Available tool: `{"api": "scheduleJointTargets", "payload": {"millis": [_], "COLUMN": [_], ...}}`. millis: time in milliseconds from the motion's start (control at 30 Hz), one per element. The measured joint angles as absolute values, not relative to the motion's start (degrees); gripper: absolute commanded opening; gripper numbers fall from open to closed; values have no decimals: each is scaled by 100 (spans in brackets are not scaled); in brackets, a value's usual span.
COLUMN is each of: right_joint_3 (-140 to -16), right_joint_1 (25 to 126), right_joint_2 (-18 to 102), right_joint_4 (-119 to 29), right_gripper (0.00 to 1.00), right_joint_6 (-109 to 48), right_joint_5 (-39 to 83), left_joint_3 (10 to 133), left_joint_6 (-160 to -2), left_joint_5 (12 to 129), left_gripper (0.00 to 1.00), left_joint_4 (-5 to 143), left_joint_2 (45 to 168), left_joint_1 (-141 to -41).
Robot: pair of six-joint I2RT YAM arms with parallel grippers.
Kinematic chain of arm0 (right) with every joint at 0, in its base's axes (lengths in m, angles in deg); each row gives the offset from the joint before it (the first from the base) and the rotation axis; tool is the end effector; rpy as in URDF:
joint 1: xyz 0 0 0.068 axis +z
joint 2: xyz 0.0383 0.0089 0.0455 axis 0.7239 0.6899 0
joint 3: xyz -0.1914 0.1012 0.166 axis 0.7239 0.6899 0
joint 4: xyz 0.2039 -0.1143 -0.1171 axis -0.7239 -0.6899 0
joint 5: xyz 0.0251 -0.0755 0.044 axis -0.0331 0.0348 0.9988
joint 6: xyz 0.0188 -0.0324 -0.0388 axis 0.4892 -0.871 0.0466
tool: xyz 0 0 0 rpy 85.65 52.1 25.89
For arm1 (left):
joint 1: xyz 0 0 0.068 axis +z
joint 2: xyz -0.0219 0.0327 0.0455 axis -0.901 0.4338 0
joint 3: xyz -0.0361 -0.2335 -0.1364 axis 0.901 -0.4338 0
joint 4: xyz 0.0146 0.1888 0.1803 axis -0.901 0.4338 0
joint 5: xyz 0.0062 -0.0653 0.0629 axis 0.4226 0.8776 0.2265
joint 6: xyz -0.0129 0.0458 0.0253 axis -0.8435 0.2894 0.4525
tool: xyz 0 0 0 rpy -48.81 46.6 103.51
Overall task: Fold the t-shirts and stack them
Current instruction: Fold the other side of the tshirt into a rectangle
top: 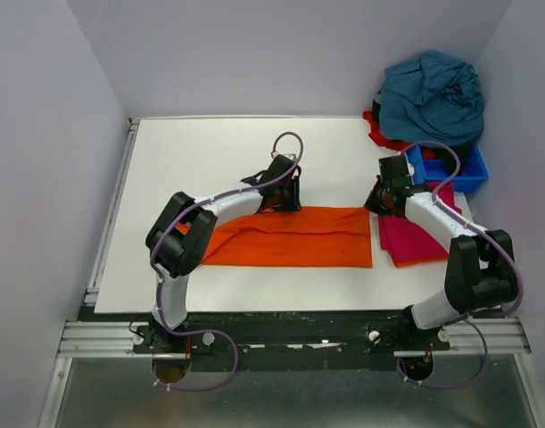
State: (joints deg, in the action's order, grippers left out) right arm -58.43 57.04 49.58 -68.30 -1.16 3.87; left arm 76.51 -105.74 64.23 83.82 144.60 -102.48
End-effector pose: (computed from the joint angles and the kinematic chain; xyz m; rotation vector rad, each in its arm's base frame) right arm 0.3077 0.0514 0.2050 0.6234 2.4603 0.0882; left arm 0.3375 -0.2671 0.1767 0.0537 2.5217 -0.6081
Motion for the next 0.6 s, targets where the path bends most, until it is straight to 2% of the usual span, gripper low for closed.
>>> {"api": "scheduleJointTargets", "payload": {"millis": [167, 333, 367, 467, 600], "right_joint_3": [-5509, -5852, -6001, -6560, -7262], "right_joint_1": [5837, 6729, 6945, 7537, 8130], "right_joint_2": [4551, 4857, 5003, 5618, 6483], "right_joint_4": [-5953, -5540, -5453, -5184, -4740], "right_gripper": [1, 1, 1, 1, 1], "right_joint_6": [-583, -795, -819, -830, -791], "right_joint_5": [2149, 3211, 3373, 3816, 4374], "left_joint_3": [7669, 7151, 6914, 6016, 5122], "left_joint_6": [-10373, -10308, -10314, -10377, -10465], "left_joint_5": [6240, 6146, 6133, 5999, 5866], "left_gripper": [48, 41, 38, 2, 0], "left_joint_4": [8635, 8578, 8532, 8452, 8508], "left_joint_2": [13774, 12384, 12084, 11197, 10607], "left_joint_1": [-10093, -9368, -9177, -8598, -8144]}}
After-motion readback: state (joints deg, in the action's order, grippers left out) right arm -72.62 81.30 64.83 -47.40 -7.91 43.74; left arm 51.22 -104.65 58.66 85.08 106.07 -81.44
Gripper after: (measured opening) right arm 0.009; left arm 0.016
